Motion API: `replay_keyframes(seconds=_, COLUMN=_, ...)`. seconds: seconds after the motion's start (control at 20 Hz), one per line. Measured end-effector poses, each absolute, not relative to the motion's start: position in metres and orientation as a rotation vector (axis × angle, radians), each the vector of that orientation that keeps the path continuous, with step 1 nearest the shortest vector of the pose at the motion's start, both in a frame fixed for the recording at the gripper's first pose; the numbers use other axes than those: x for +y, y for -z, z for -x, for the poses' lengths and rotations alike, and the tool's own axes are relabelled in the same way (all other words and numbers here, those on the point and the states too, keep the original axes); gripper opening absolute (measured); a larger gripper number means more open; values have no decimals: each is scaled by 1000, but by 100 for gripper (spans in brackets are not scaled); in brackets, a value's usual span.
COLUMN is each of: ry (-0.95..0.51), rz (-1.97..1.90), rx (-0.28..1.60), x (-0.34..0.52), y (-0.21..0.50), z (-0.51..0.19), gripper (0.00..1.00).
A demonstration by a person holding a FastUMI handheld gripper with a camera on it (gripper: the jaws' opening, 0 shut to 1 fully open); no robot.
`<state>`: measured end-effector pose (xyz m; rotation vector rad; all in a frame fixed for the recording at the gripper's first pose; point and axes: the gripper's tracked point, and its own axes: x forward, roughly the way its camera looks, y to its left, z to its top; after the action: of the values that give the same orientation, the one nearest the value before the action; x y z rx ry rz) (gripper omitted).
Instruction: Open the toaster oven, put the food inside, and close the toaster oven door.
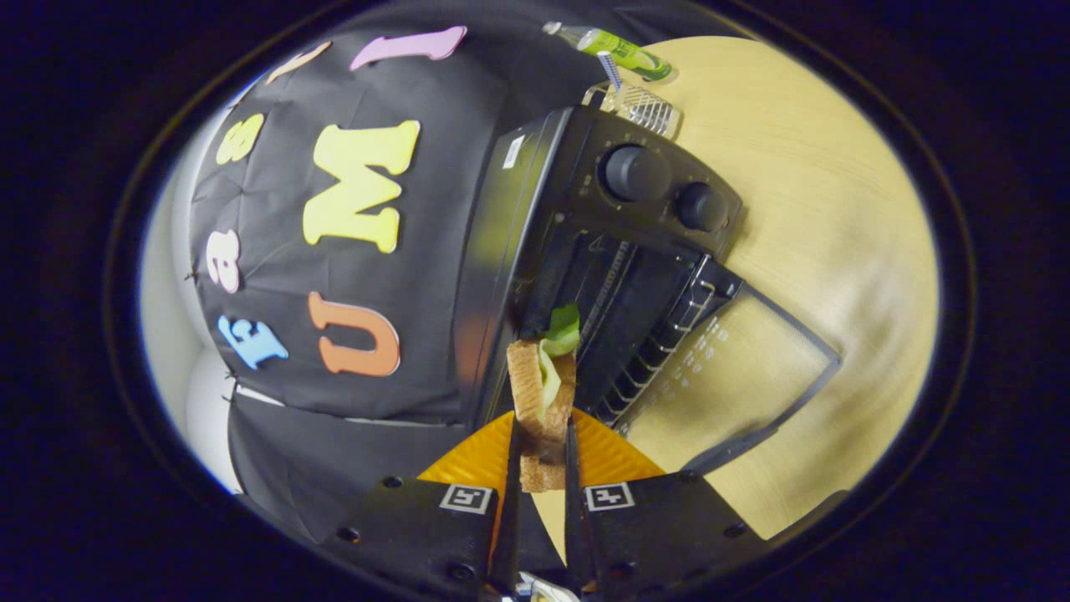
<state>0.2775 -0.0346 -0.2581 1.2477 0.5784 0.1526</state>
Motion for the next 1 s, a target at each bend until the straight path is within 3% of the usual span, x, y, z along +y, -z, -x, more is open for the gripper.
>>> replay_keyframes(seconds=0.3, ry=-62, rz=-1408, rx=375, x=-50, y=266, z=-331, gripper=27)
replay_keyframes(seconds=0.8, ry=16, rz=-1438, rx=343, x=-24, y=300, z=-357, gripper=27)
replay_keyframes(seconds=1.0, ry=75, rz=-1377, rx=388, x=-19, y=309, z=-352, gripper=38)
